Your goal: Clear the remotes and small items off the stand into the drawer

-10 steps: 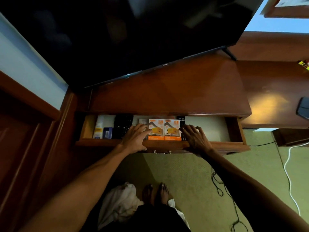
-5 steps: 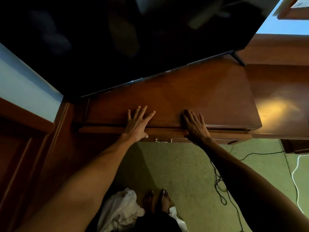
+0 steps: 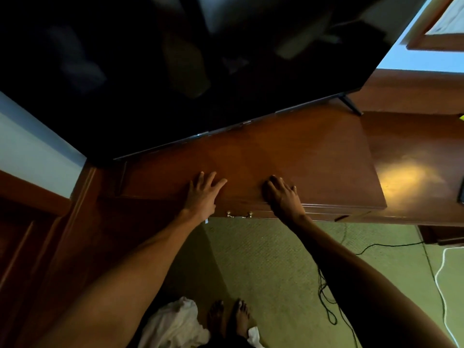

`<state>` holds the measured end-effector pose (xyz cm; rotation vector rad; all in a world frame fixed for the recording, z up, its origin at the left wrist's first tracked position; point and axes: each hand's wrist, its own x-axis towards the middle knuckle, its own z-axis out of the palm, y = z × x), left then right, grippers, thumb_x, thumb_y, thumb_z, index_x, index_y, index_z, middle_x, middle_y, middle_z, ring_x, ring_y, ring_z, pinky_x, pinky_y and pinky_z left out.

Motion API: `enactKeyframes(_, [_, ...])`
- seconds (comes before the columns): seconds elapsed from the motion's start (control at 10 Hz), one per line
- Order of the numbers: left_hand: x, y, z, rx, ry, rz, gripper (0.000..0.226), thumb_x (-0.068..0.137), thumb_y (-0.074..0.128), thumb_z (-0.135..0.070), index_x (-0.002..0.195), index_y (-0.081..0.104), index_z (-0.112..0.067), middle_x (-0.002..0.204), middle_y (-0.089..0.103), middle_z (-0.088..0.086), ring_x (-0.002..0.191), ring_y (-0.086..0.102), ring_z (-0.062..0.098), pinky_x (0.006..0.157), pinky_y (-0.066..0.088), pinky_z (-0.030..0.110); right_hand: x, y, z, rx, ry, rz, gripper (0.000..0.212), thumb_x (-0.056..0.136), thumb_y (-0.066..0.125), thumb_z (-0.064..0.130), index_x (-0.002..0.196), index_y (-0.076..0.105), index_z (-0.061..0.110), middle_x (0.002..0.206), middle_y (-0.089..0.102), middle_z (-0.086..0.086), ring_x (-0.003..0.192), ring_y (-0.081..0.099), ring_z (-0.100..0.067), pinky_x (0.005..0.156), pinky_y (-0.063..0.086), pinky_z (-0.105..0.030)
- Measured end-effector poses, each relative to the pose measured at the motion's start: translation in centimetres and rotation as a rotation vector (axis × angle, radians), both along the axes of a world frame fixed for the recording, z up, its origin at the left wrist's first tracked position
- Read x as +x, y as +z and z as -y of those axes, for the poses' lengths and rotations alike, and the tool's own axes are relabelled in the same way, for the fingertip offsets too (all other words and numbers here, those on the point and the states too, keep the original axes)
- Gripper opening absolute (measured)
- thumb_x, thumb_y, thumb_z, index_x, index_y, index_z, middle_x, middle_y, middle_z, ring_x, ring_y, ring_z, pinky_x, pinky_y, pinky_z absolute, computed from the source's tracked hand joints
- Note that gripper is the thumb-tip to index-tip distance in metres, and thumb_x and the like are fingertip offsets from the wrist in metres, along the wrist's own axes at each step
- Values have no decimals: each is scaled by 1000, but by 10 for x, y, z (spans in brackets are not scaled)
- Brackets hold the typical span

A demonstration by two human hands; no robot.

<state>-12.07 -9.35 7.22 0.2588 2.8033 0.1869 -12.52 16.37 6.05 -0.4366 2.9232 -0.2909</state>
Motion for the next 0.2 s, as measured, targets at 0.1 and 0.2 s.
enactKeyframes(0.1, [-10,28,5,157,109,131,79,83,71,-32,149,27,-32,159,23,5,145,23,32,113,27,57,-16,11,-6,-27,35,215,66,73,79,19,130,47,17,144,40,-11,126,48,-35,96,49,-51])
enactKeyframes(0.2, [3,54,20,347,319,110,59,90,61,-45,142,41,-26,139,52,9,124,51,26,97,46,42,-6,30,-13,-111,-49,372,63,70,83,22,126,56,15,133,56,-11,119,57,-29,98,49,-39])
